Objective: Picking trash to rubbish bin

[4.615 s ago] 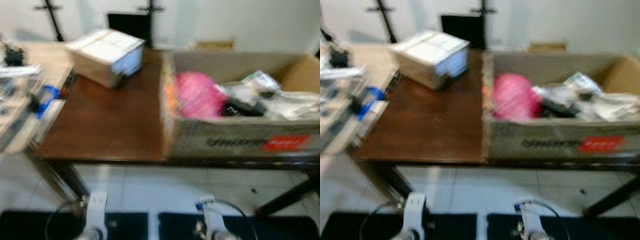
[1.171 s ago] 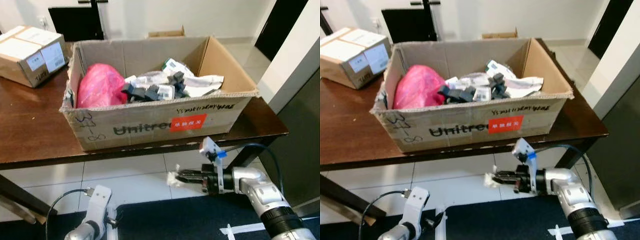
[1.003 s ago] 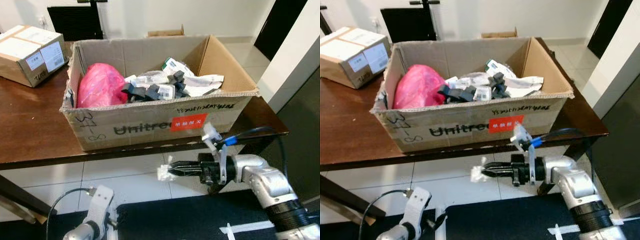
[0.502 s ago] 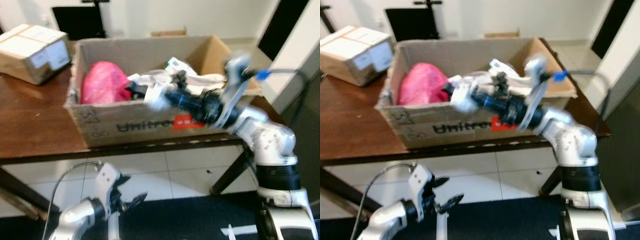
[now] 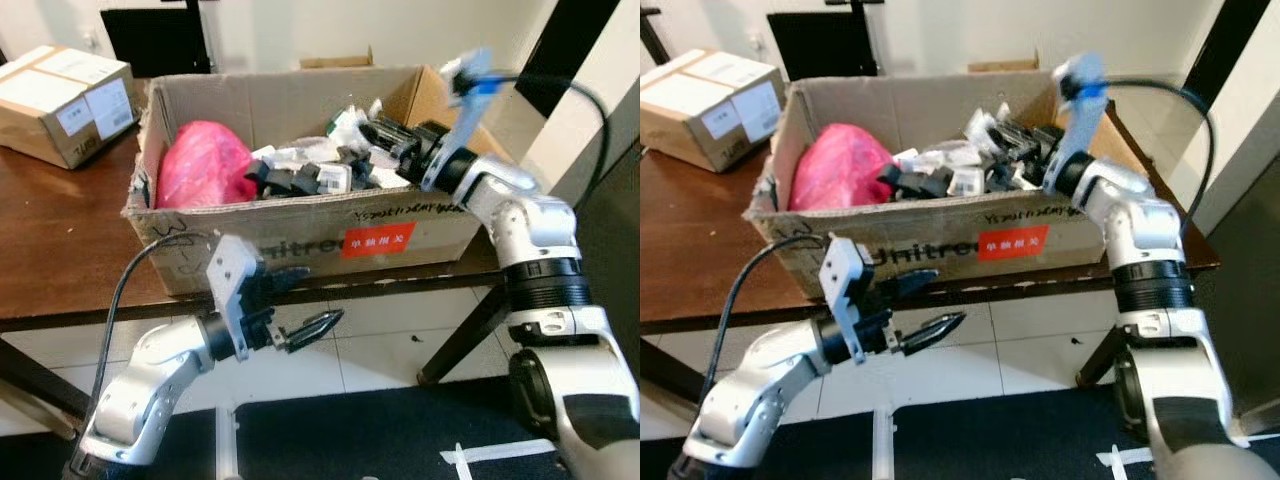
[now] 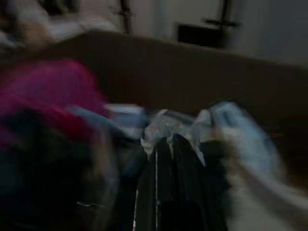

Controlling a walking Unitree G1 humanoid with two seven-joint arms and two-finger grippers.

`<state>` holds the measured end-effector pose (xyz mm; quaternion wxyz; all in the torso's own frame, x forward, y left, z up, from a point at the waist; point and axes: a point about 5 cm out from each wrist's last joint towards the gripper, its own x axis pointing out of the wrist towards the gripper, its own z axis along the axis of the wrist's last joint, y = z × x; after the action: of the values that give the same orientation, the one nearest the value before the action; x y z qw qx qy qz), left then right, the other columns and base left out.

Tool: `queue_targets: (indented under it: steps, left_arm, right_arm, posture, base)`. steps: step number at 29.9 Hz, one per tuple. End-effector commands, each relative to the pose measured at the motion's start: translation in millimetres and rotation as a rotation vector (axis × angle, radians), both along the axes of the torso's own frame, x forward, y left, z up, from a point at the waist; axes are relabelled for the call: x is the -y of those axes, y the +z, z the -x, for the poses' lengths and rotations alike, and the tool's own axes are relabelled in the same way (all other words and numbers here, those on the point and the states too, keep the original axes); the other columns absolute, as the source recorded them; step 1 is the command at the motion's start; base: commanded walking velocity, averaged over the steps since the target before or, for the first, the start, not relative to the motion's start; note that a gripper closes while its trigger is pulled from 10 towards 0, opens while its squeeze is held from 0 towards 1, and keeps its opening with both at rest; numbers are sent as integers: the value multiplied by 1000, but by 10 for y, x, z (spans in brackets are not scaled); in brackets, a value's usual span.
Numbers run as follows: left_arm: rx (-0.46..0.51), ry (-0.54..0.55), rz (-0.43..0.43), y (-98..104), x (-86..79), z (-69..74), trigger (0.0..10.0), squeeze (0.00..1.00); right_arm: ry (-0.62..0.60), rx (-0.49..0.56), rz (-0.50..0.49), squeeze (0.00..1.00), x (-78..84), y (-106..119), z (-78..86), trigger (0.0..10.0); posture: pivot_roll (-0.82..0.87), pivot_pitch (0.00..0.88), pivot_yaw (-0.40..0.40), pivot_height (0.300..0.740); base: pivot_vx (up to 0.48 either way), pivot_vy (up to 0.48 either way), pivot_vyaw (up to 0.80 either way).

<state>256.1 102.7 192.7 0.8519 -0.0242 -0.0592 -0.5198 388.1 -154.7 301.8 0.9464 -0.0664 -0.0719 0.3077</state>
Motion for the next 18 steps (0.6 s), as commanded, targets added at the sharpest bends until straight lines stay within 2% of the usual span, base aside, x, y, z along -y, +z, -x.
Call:
queue_targets:
  steps: [1,7,9,10,12,13,18]
  left_arm:
    - [23,-33,20,135,37,47,10000,0]
    - [89,-40,74,553,61,52,10000,0]
    - [96,-43,65,563,60,54,10000,0]
    - [99,-46,58,567,59,56,10000,0]
    - [98,-49,52,574,59,58,10000,0]
    - [97,-49,48,580,57,59,10000,0]
    - [96,-41,45,622,42,47,10000,0]
  right_arm:
    - [-82,-36,84,0,42,-171,-66,10000]
    - [-186,-27,86,0,139,-192,-175,10000]
    - [-187,-25,86,4,146,-182,-177,10000]
    - [-185,-20,89,855,154,-162,-177,10000]
    - [-186,-12,95,855,160,-149,-184,10000]
    - [-179,-7,100,1000,160,-133,-188,10000]
    - [-138,6,135,1000,162,-62,-192,10000]
  posture:
    - [-21,146,4,740]
    - [-16,139,4,740]
    - [-16,135,4,740]
    - [-16,135,4,740]
    - [-16,135,4,740]
    - [-17,133,4,740]
    - [-17,128,5,740]
  base:
    - [0,0,0]
    - [0,0,0]
    - [0,0,0]
    - [0,0,0]
    - [0,0,0]
    - [0,0,0]
    - [0,0,0]
